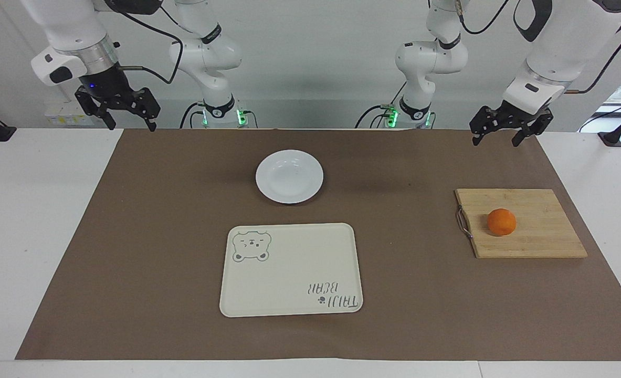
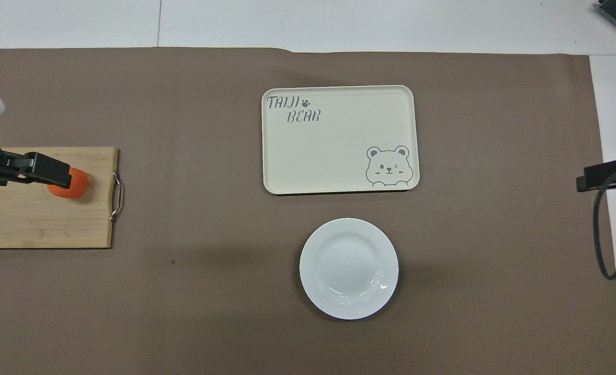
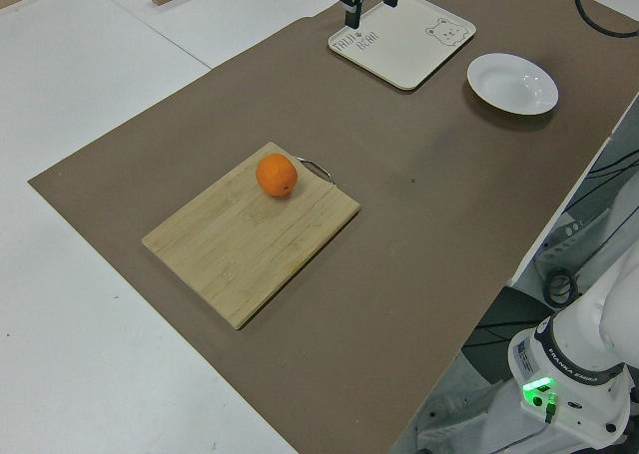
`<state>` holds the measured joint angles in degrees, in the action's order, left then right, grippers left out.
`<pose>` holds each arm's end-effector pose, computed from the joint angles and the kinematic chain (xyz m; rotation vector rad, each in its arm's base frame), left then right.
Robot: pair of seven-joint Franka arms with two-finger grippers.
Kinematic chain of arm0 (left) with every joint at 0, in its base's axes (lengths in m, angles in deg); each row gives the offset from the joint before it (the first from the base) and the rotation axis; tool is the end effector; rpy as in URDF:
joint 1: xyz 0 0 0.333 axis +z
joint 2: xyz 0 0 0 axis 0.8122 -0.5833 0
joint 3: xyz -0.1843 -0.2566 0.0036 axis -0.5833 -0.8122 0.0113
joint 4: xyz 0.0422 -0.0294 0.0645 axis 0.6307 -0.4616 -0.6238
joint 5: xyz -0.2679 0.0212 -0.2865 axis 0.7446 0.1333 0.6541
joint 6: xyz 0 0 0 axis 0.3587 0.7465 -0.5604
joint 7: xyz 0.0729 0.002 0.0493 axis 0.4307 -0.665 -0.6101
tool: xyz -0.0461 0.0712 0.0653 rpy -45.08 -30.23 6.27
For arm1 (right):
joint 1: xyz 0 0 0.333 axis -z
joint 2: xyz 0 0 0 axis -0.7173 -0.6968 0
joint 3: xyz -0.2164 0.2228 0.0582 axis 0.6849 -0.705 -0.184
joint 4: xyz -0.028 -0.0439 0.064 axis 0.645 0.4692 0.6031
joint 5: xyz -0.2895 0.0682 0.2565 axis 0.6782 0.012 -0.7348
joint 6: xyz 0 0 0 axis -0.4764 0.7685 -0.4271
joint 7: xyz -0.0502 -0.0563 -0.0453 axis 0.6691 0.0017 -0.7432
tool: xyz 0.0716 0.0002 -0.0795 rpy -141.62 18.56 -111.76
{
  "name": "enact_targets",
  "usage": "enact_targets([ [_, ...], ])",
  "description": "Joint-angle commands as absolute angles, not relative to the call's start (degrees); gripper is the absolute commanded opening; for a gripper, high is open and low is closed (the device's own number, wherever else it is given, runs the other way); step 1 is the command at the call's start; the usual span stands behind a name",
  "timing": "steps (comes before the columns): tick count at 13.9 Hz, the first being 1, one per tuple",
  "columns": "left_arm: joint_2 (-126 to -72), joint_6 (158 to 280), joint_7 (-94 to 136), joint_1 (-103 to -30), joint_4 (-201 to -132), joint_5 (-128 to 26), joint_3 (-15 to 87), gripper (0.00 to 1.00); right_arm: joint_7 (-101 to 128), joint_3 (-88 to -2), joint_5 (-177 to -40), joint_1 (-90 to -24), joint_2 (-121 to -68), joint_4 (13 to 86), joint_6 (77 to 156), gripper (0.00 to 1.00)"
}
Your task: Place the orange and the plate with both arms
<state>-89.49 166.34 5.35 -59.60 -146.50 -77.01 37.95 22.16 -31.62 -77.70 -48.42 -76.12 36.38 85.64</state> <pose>0.5452 -0.0558 0.6264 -3.1269 0.1664 0.0825 0.5295 -0.0366 0.6490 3.1374 -0.1067 -0.0086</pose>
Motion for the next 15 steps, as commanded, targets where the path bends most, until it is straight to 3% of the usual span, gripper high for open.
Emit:
enact_targets([
  [1,-88.39,165.55,4.21,-58.71,-147.12,-76.1,37.98,1.0,21.3,-31.87,-77.69,-47.94,-76.06,35.9,84.77,1.0],
  [15,-87.6,165.64,4.3,-58.36,-148.35,-76.1,38.07,1.0,21.3,-31.87,-77.69,-47.94,-76.06,35.9,84.77,1.0],
])
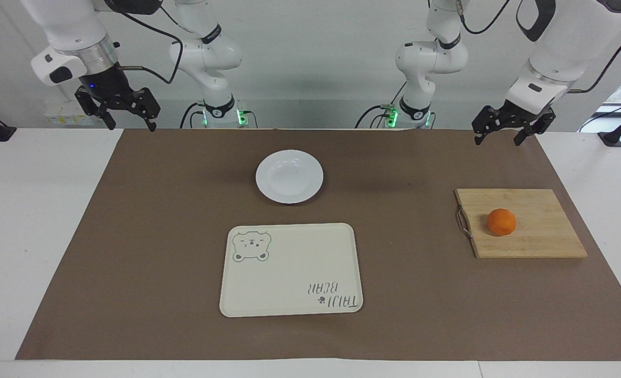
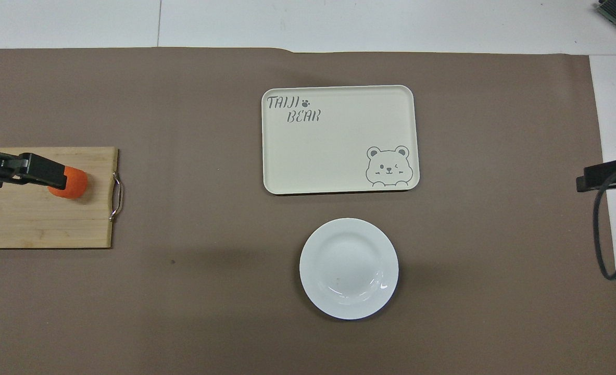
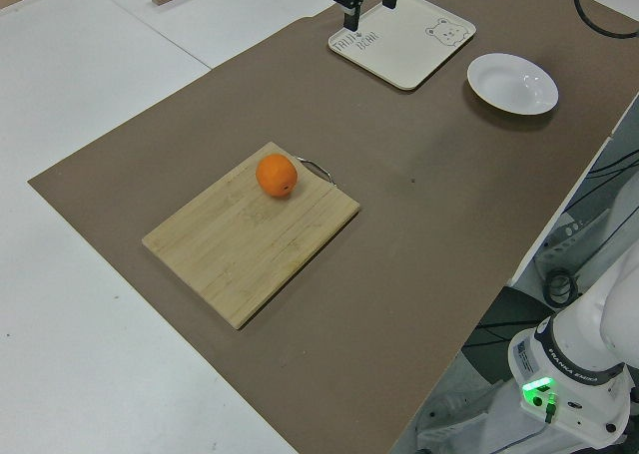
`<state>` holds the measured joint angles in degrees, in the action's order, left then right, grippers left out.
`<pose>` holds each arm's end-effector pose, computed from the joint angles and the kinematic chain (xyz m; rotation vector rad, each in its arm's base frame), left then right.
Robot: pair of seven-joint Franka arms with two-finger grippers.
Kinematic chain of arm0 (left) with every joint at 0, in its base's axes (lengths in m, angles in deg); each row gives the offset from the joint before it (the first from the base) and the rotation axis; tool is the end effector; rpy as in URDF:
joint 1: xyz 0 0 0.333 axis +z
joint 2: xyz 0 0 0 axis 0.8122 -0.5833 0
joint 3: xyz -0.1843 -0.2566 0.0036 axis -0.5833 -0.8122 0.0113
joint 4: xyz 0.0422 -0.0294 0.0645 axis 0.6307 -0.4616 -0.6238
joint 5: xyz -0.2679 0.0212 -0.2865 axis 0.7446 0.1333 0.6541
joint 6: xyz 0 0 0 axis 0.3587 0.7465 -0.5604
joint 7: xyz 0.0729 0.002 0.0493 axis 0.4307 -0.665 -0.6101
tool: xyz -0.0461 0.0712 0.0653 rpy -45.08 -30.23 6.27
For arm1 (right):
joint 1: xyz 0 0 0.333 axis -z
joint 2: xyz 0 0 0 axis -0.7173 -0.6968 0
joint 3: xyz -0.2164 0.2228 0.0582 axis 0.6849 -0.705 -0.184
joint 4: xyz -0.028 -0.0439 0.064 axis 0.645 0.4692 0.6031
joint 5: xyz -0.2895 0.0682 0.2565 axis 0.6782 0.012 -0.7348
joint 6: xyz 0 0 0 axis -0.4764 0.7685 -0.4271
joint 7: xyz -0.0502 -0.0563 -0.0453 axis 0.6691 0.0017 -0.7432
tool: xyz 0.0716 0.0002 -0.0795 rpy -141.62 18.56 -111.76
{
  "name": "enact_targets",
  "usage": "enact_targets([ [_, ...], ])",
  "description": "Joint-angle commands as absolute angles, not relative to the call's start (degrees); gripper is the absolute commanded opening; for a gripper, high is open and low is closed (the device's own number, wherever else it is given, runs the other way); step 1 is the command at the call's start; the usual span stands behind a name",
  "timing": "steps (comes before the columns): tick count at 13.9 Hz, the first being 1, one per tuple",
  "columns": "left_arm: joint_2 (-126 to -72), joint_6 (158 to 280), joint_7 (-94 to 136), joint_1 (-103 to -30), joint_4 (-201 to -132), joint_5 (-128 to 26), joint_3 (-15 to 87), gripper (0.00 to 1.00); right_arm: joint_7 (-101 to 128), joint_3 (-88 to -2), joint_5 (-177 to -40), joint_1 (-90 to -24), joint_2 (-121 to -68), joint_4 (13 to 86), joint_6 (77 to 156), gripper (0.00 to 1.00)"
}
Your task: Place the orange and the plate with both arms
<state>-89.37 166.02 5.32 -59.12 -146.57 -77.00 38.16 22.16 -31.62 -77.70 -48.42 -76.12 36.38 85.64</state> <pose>0.5446 -0.0492 0.6266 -3.1278 0.1484 0.0900 0.5295 -0.0366 0.6490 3.1374 -0.1067 -0.0086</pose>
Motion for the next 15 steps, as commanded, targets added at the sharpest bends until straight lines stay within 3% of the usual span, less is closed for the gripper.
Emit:
enact_targets([
  [1,-87.51,165.64,4.3,-58.36,-148.44,-76.1,38.07,1.0,21.22,-31.87,-77.69,-47.94,-76.06,35.9,84.86,1.0],
  [15,-87.33,166.26,4.21,-57.83,-148.79,-76.1,38.07,1.0,21.3,-31.87,-77.69,-47.94,-76.06,35.9,84.77,1.0],
])
